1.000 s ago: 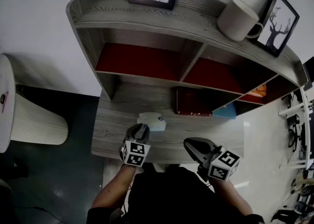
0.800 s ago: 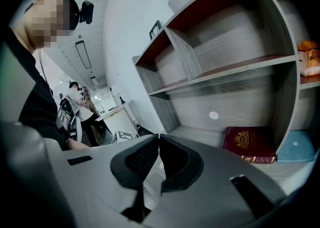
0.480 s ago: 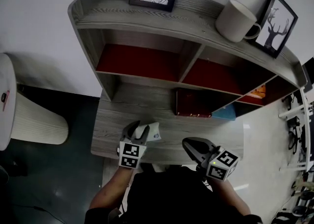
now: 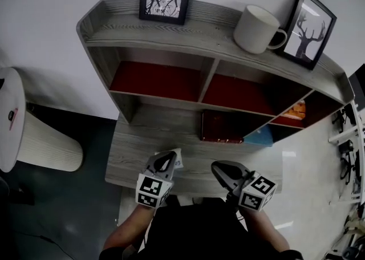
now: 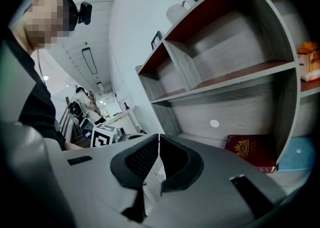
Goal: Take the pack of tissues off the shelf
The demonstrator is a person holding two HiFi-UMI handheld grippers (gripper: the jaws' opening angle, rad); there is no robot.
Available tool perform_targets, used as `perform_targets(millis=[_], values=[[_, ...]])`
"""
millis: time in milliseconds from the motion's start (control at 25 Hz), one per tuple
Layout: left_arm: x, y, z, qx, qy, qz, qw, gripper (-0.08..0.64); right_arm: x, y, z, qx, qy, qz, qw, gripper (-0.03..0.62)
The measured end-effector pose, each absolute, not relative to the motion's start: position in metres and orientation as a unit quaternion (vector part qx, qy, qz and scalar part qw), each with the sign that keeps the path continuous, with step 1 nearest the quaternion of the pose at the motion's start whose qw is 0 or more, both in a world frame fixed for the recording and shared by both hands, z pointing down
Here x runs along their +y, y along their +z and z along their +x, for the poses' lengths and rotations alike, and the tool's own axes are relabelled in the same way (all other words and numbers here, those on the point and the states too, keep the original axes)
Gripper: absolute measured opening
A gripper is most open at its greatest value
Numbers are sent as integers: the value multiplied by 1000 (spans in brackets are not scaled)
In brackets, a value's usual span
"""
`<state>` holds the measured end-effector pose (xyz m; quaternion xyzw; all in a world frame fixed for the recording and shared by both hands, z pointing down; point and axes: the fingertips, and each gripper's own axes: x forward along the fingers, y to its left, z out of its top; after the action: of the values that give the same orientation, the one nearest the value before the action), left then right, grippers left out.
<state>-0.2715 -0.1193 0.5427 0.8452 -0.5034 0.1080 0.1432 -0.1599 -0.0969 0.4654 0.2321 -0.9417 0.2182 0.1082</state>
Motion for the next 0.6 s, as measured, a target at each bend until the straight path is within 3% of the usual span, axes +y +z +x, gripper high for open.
perform_targets(millis=[400,600], values=[[-124,486,-216,-508,99,849,105,12,-122,441,-114,-957,199,203,58,18],[-152,465,-147,-510,87,851,95,12,-135,422,-53,-963,183,192,52,18]])
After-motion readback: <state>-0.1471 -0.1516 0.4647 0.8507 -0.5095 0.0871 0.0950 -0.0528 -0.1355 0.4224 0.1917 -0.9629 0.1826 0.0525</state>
